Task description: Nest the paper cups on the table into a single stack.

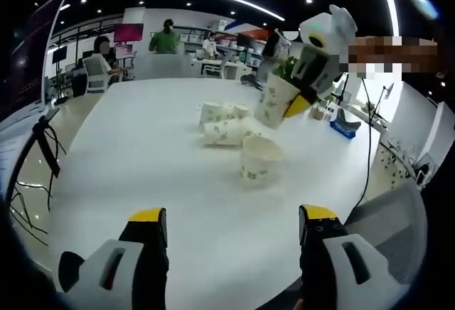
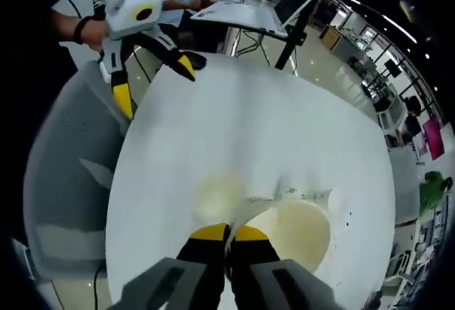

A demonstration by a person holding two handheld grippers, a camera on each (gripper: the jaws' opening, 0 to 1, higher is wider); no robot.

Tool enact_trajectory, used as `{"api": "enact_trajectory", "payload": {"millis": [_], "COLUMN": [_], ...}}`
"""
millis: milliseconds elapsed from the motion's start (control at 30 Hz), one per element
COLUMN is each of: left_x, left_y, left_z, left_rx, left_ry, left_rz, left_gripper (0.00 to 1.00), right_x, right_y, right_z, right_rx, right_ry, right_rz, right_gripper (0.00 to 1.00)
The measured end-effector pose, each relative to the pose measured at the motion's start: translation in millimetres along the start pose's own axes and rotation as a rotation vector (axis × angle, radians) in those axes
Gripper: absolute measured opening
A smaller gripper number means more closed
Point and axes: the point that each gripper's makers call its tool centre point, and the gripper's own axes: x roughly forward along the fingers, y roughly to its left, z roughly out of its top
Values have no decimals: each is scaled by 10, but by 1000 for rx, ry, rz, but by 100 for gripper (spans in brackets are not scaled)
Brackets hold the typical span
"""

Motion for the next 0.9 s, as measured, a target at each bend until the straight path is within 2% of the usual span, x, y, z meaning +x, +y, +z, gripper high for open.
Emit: {"api": "enact_trajectory", "payload": {"millis": [567,900], "left_x": [-56,-81], "left_y": [-71,-46], "left_z": [38,14], "left_rx": [-5,-8], "left_ry": [1,6], "left_rz": [1,2], "left_gripper": [75,75], "right_x": [234,361], "right_y": [182,282], "right_z": [43,79], "right_rx": [-55,-75], "right_ry": [26,48], "right_rz": [79,118], "right_gripper": [0,0]}}
